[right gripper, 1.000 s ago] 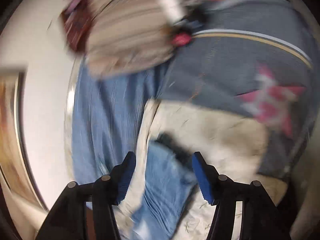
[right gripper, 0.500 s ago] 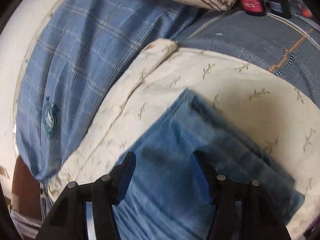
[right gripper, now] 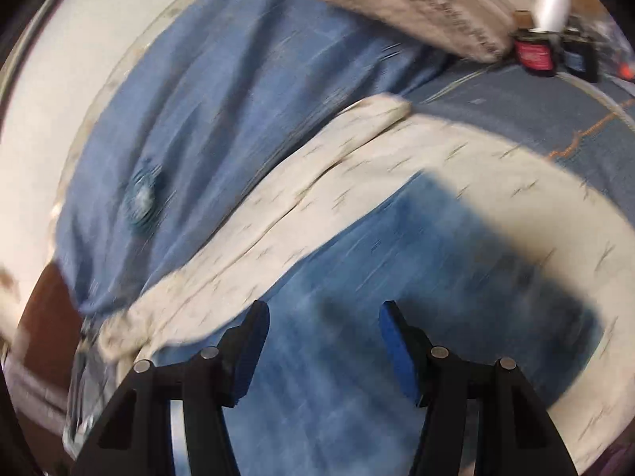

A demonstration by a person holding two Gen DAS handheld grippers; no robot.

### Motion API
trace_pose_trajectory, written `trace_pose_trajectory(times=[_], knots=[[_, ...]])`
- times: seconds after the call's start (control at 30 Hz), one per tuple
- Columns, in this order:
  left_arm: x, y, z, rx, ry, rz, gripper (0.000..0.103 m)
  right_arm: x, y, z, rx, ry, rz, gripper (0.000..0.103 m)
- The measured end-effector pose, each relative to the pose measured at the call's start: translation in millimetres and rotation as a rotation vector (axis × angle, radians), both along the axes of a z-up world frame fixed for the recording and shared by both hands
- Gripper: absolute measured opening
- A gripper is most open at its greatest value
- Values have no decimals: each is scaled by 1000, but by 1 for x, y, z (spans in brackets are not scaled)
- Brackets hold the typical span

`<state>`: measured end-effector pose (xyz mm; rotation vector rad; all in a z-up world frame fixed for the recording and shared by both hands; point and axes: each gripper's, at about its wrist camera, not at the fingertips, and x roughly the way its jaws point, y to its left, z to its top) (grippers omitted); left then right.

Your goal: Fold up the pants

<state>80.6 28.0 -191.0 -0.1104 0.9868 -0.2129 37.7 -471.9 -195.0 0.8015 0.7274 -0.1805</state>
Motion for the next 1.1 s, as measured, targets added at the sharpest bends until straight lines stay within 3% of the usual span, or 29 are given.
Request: trace_pose_trajectory(times=[0.2, 0.4, 0.53, 0.6, 0.67, 0.7, 0.77, 0.83, 0.9, 1.0, 1.03, 1.1], knots=[[0, -8, 7, 19, -11, 19, 50, -5, 84, -5, -58, 45, 226, 61], [5, -11, 11, 103, -65, 39, 71, 0, 125, -11, -124, 68, 329, 61], [21, -5, -12, 191, 23, 86, 73, 11, 131, -24, -223, 151, 319, 61], [28, -1, -23, 189, 66, 109, 80, 14, 139, -29, -279, 164, 341, 61], [30, 2, -27, 207, 65, 156, 99, 15, 152, -29, -384, 183, 380, 63], [32, 4, -32, 216, 73, 180, 102, 16, 160, -30, -438, 191, 403, 67], [37, 7, -42, 191, 100, 179, 103, 18, 175, -32, -545, 210, 433, 71], [38, 9, -45, 180, 105, 179, 103, 20, 177, -33, -574, 220, 416, 75], [36, -2, -41, 264, 64, 141, 103, 21, 173, -34, -562, 227, 399, 79], [30, -27, -39, 461, -42, 46, 103, 27, 180, -37, -626, 233, 374, 89], [29, -30, -39, 491, -54, 34, 103, 29, 182, -38, -629, 236, 362, 93], [32, -24, -36, 460, -19, 51, 103, 31, 177, -38, -598, 243, 353, 95]])
